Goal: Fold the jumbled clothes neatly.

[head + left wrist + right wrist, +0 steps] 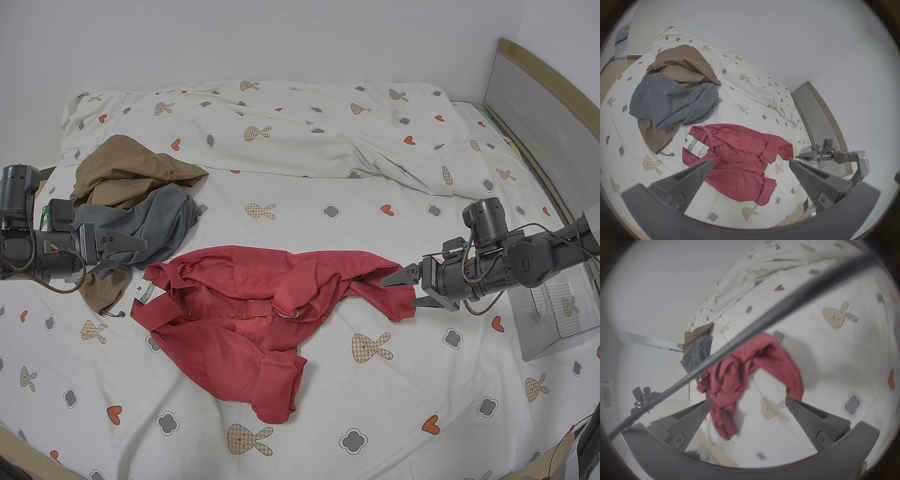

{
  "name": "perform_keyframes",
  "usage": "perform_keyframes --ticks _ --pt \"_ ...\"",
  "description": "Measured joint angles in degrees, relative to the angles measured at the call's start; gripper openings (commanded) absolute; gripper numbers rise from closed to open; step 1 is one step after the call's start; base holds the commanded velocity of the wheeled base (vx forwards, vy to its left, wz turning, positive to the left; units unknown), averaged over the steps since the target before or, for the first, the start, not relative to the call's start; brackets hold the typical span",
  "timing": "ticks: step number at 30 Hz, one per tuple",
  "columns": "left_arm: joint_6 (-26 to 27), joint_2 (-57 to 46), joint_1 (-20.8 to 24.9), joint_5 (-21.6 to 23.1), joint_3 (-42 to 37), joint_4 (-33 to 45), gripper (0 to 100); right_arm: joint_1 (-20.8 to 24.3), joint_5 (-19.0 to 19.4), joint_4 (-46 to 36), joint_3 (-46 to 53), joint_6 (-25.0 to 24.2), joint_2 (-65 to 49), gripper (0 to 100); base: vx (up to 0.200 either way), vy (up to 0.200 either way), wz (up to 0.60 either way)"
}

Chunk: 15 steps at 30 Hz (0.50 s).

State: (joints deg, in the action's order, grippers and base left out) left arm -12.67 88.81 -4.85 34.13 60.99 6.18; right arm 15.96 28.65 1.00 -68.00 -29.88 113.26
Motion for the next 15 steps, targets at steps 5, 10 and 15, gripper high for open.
perform_keyframes --ticks 5,10,15 --pt "0.7 -1.7 0.1 0.3 -1.6 -0.9 100 -1.9 -3.1 3.0 -1.3 6.3 3.6 100 0.000 0.000 0.00" --pt "0.8 -2.6 0.2 0.3 -2.8 -2.3 100 -3.2 -6.0 3.6 -1.8 9.6 5.4 100 0.000 0.000 0.00" --pt "0.8 -2.9 0.3 0.3 -3.4 -2.7 100 -2.8 -10.9 3.7 -2.2 11.7 7.1 100 0.000 0.000 0.00"
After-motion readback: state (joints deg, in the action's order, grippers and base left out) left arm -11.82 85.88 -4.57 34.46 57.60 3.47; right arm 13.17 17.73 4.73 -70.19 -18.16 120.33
